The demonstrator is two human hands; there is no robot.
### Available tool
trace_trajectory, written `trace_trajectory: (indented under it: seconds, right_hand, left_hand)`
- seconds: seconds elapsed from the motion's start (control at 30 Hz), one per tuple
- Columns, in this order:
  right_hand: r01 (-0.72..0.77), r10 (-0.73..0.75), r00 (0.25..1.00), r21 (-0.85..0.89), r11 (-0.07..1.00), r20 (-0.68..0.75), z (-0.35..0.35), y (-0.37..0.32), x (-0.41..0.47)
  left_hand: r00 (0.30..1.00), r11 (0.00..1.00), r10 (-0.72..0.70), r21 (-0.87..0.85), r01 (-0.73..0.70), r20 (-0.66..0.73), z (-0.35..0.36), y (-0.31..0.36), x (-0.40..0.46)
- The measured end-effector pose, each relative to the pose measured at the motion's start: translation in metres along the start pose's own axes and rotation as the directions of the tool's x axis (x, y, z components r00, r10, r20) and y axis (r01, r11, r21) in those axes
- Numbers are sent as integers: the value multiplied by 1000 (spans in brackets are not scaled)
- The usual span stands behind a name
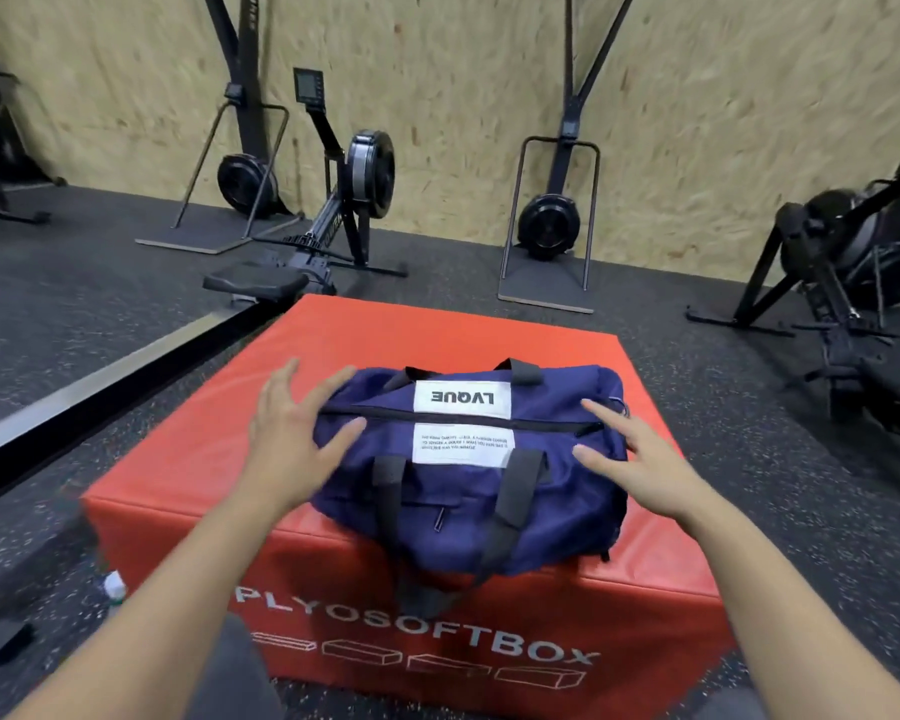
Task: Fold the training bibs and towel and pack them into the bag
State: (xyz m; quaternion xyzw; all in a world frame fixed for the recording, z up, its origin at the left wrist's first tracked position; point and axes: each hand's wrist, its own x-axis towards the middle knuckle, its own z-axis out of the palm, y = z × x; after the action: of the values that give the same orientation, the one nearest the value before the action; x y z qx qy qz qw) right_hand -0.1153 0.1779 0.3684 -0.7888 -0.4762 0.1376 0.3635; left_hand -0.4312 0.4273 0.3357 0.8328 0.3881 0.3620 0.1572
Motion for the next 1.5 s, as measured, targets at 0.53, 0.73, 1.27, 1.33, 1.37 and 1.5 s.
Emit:
trace_trajectory:
  seconds: [0.53, 0.73, 1.27, 1.33, 1.37, 1.5]
  right_hand:
    - [-111, 112, 982, -15, 994, 152, 16, 34, 48]
    - [-51, 52, 994, -9, 999, 99, 17, 42, 87]
    - [104, -85, 976, 91, 990, -199, -32, -8, 295]
    - [92, -71, 977, 93, 991, -201, -23, 3, 321]
    - [80, -63, 979, 79, 994, -195, -15, 11, 333]
    - [14, -18, 991, -27, 1000, -136, 33, 69, 370]
  left_hand:
    - [871, 924, 66, -359, 131, 488, 40, -57, 51]
    - [947, 947, 100, -320, 3, 304, 61, -59, 92]
    - [986, 980, 169, -110, -166, 17, 54, -26, 333]
    - [988, 985, 147, -99, -143, 43, 74, -37, 352]
    - [988, 988, 135, -88, -128, 76, 87, -44, 358]
    - [971, 997, 56, -67, -41, 234, 160, -94, 350]
